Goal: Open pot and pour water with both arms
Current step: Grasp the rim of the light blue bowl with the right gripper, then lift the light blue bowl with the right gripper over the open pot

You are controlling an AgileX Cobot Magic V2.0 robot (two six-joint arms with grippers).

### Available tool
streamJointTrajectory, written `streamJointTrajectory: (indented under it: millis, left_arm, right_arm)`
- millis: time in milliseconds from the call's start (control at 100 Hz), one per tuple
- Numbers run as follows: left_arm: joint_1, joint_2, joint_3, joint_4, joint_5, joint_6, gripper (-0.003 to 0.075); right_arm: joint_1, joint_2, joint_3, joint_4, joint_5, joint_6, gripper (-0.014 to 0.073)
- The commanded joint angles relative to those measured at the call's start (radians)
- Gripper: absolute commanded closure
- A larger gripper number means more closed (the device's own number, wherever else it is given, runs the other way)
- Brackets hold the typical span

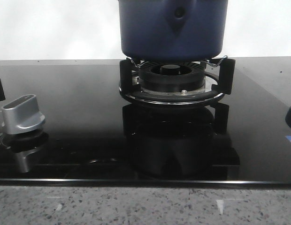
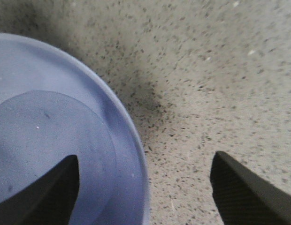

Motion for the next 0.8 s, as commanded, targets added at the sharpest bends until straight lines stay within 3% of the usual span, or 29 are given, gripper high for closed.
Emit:
streamJointTrajectory:
  millis: [0,70,290,500,790]
  left_arm:
    - [0.003,-0.058,-0.042,-0.094,0.002,-0.013,0.0475]
    - [0.003,-0.058,-0.042,-0.094,0.002,-0.013,0.0475]
    - [0.003,-0.058,-0.042,-0.094,0.000,-0.013,0.0475]
    - [0.003,-0.058,-0.042,-0.094,0.000,-0.013,0.0475]
    - [0.003,-0.058,-0.042,-0.094,0.000,-0.013,0.0475]
  right_arm:
    - [-0.008,0.006,-0.034,0.004,-0.031,-0.018,0.0113]
    - [-0.008,0.018,-0.034,0.004,-0.034,-0.020,0.0200]
    - [-0.008,0.018,-0.034,0.004,-0.040,-0.020,0.0671]
    - [-0.006,0.015,-0.076,0.033,0.004,-0.020,0.0662]
    - [0.016,0.015,-0.294,0.112,0.145,-0.063,0.0660]
